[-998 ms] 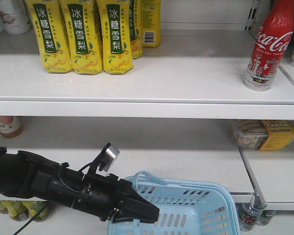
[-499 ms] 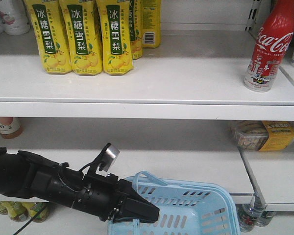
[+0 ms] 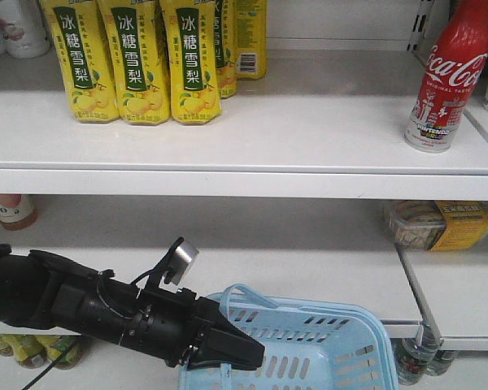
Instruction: Place coke in basket with both arms
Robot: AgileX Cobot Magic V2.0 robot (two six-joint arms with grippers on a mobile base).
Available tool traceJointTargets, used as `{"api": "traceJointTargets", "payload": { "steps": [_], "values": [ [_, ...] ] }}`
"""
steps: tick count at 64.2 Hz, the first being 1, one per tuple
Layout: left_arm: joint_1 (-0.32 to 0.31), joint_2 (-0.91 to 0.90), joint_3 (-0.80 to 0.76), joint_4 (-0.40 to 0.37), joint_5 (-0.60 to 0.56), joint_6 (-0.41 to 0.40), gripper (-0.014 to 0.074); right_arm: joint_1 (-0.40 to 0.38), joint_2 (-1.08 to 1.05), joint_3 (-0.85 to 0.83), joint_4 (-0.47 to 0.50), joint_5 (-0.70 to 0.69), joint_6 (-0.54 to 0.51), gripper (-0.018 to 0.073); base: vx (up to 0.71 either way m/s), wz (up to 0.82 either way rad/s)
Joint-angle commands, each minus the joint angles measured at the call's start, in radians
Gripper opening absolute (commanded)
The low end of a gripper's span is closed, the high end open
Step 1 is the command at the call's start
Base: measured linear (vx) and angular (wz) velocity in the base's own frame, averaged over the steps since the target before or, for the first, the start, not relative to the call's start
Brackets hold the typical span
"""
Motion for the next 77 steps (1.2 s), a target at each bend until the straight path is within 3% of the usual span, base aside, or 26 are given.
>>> {"api": "traceJointTargets", "payload": {
  "steps": [1, 19, 28, 41, 51, 61, 70, 77],
  "values": [
    [-0.004, -0.05, -0.016, -0.074, 0.093, 0.007, -0.0006, -0.005, -0.006, 0.008, -0.004, -0.078, -0.005, -0.001, 0.0, 0.0],
    [-0.004, -0.05, -0.016, -0.074, 0.093, 0.007, -0.0006, -0.005, -0.006, 0.008, -0.004, -0.078, -0.005, -0.001, 0.0, 0.0],
    [-0.004, -0.05, -0.016, -0.074, 0.093, 0.007, -0.0006, -0.005, -0.006, 0.006, -0.039, -0.098, -0.063, -0.001, 0.0, 0.0],
    [-0.004, -0.05, -0.016, -0.074, 0.093, 0.007, -0.0006, -0.005, -0.006, -0.021, -0.033, -0.157, -0.01, -0.001, 0.0, 0.0],
    [-0.004, -0.05, -0.016, -0.074, 0.093, 0.007, -0.0006, -0.005, 0.004, -0.182, -0.037, 0.006, 0.034, -0.001, 0.0, 0.0],
    [-0.004, -0.05, -0.016, -0.074, 0.093, 0.007, -0.0006, -0.005, 0.105, -0.378, -0.103, 0.184, -0.019, -0.001, 0.0, 0.0],
    [-0.004, -0.05, -0.016, -0.074, 0.093, 0.007, -0.0006, -0.005, 0.234, -0.49, -0.067, 0.247, 0.017, -0.001, 0.0, 0.0],
    [-0.004, -0.05, -0.016, -0.074, 0.093, 0.007, -0.0006, -0.005, 0.294, -0.526, -0.056, 0.209, 0.02, -0.001, 0.0, 0.0]
  ]
}}
